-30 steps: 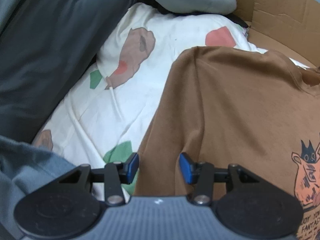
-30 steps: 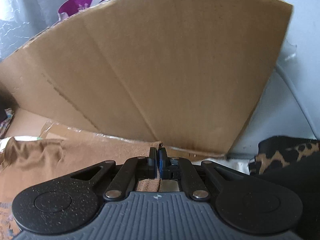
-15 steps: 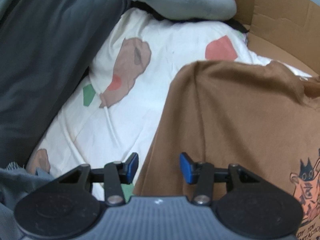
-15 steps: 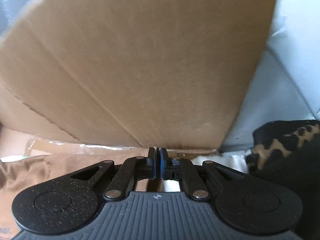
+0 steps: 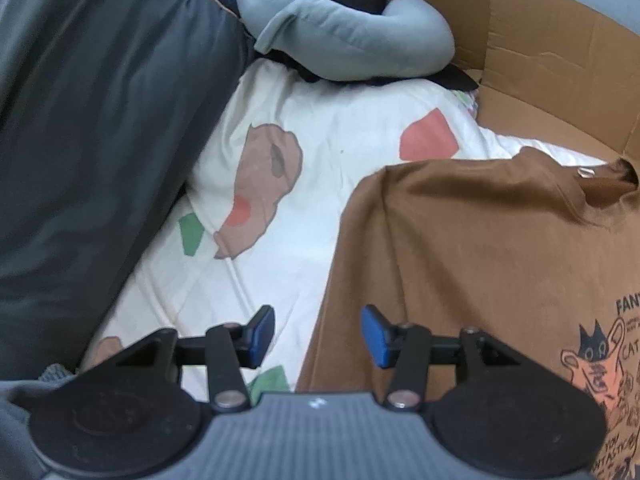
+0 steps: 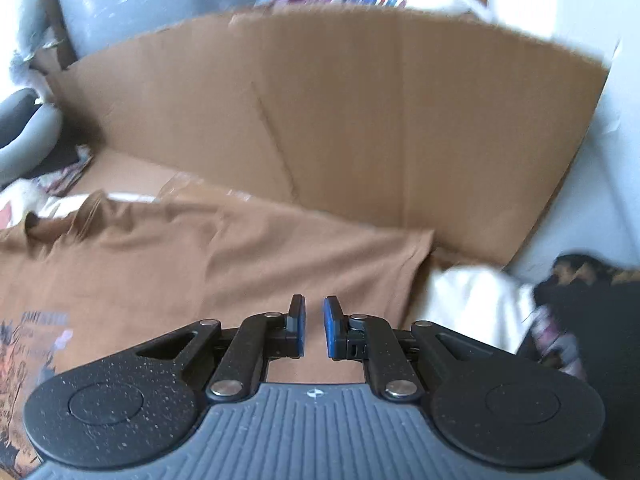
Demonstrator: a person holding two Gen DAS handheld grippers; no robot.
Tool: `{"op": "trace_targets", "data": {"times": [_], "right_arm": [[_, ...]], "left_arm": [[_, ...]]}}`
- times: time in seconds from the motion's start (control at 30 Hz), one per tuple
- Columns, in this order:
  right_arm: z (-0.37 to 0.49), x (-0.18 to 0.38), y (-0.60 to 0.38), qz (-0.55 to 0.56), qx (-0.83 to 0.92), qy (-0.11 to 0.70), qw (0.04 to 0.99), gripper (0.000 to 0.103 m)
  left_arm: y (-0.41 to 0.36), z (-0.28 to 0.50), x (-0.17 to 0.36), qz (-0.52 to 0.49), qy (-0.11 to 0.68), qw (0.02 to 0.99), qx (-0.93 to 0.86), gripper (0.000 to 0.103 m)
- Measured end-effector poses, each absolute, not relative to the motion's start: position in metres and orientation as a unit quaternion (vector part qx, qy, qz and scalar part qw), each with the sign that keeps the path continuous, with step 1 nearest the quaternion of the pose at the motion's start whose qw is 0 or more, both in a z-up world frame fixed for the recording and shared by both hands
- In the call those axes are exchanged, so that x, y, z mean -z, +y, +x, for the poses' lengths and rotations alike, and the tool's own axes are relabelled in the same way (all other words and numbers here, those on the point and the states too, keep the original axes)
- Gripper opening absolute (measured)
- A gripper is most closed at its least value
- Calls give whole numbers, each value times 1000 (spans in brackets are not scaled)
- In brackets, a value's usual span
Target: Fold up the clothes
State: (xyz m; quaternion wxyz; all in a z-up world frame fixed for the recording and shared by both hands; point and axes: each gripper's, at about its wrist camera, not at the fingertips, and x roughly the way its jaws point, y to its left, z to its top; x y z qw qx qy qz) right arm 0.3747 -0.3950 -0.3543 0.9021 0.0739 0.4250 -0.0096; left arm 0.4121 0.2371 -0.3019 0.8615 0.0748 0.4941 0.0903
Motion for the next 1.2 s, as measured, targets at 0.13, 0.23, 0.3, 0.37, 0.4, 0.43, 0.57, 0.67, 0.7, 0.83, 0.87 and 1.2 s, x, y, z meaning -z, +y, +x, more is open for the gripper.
{"op": "trace_targets", "data": {"times": [0.13, 0.23, 0.3, 0.37, 0.4, 0.43, 0.57, 0.67, 0.7, 0.83, 0.87, 1.2], "right_arm": [[366, 385, -389, 71, 24, 443, 893, 10], [353, 400, -393, 67, 51, 448, 890, 13], [340, 399, -394, 68, 63, 436, 895, 13], [326, 396, -394, 68, 71, 421, 902, 19], [319, 394, -394, 68, 75, 413, 905, 24], [315, 393, -394, 70, 79, 407, 908, 32], [304, 392, -392, 87, 84, 385, 915, 37], [307, 392, -399, 92, 85, 377, 918, 39], [310, 392, -404, 100, 91, 376, 917, 40], [327, 403, -415, 152, 120, 375, 907, 51], [332, 408, -417, 165, 122, 377, 903, 52], [329, 406, -410, 94, 166, 393, 899, 0]], "left_arm": [[234, 406, 289, 96, 499, 856, -94, 51], [230, 405, 276, 119, 506, 848, -102, 51], [227, 407, 266, 133, 513, 841, -106, 52], [223, 410, 255, 143, 517, 837, -109, 53], [220, 412, 250, 144, 517, 837, -110, 54], [218, 413, 245, 146, 517, 836, -111, 55], [208, 416, 236, 144, 505, 846, -95, 59], [204, 413, 238, 140, 500, 850, -85, 59], [203, 412, 241, 139, 501, 850, -83, 59], [202, 410, 249, 148, 504, 848, -72, 59], [202, 410, 249, 152, 502, 849, -66, 59], [222, 407, 285, 122, 490, 862, -42, 59]]}}
